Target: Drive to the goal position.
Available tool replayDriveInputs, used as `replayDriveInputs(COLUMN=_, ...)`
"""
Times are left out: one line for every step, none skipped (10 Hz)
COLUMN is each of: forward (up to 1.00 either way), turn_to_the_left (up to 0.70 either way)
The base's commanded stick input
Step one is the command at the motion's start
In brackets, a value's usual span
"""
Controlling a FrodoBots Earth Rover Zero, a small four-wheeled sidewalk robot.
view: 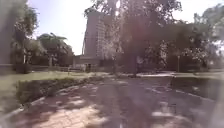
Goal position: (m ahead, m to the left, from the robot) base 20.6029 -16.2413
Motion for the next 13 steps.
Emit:
replayDriveInputs(forward=0.7, turn_to_the_left=0.0)
replayDriveInputs(forward=0.7, turn_to_the_left=0.0)
replayDriveInputs(forward=0.7, turn_to_the_left=0.0)
replayDriveInputs(forward=0.7, turn_to_the_left=0.0)
replayDriveInputs(forward=0.7, turn_to_the_left=0.0)
replayDriveInputs(forward=0.7, turn_to_the_left=0.0)
replayDriveInputs(forward=0.7, turn_to_the_left=0.0)
replayDriveInputs(forward=0.7, turn_to_the_left=0.0)
replayDriveInputs(forward=0.7, turn_to_the_left=0.0)
replayDriveInputs(forward=0.7, turn_to_the_left=0.0)
replayDriveInputs(forward=0.7, turn_to_the_left=0.0)
replayDriveInputs(forward=0.7, turn_to_the_left=-0.35)
replayDriveInputs(forward=0.7, turn_to_the_left=-0.35)
